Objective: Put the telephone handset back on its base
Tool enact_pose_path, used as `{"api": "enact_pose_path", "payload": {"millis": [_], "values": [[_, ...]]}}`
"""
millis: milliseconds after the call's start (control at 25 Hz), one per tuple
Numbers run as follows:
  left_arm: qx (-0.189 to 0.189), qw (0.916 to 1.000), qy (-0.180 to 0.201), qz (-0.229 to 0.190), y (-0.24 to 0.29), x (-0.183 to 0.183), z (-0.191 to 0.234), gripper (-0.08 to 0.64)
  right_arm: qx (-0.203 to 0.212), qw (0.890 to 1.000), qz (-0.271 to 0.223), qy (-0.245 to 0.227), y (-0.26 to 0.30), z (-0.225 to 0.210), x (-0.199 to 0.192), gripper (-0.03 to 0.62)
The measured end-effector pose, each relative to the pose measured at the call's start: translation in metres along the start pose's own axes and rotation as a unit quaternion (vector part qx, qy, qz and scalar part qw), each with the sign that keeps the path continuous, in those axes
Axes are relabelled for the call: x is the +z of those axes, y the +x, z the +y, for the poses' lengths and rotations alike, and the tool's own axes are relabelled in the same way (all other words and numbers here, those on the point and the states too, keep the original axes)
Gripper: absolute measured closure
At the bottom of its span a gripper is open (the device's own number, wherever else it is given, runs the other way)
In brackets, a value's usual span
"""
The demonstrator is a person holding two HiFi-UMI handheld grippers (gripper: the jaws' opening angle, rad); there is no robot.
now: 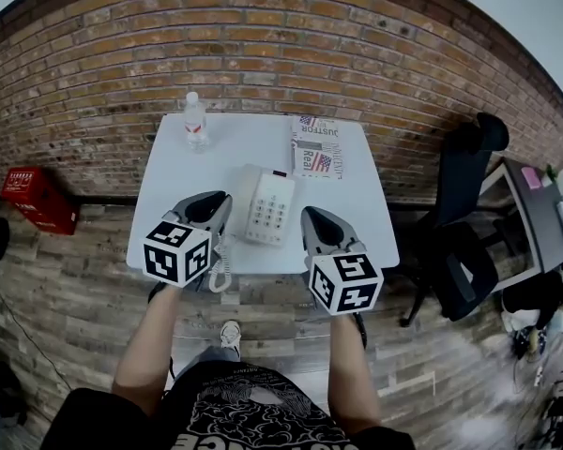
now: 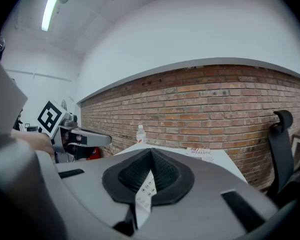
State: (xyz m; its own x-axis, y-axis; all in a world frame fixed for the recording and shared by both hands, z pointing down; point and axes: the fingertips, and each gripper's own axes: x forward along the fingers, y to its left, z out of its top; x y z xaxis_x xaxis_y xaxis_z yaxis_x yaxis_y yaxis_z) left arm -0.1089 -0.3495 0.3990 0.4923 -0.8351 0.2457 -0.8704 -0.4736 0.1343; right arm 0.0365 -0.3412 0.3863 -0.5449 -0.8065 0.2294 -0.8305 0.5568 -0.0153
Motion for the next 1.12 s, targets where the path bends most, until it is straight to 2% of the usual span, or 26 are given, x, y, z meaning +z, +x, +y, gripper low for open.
{"api": "enact_pose_path", "payload": {"millis": [200, 480, 1120], "values": [[0.025, 0.9996, 0.004, -0.009, -0.013, 0.002, 0.003, 0.548, 0.006, 1.0, -0.003, 0.0, -0.007, 0.001, 0.002, 0.592], [0.048, 0.9985, -0.01, -0.025, -0.03, 0.001, 0.015, 0.554, 0.007, 1.0, -0.005, -0.003, -0.01, 0.006, 0.001, 0.592], [0.05, 0.9984, -0.02, -0.017, -0.038, -0.006, 0.02, 0.554, 0.01, 1.0, -0.008, -0.007, -0.009, 0.017, 0.002, 0.592]]}}
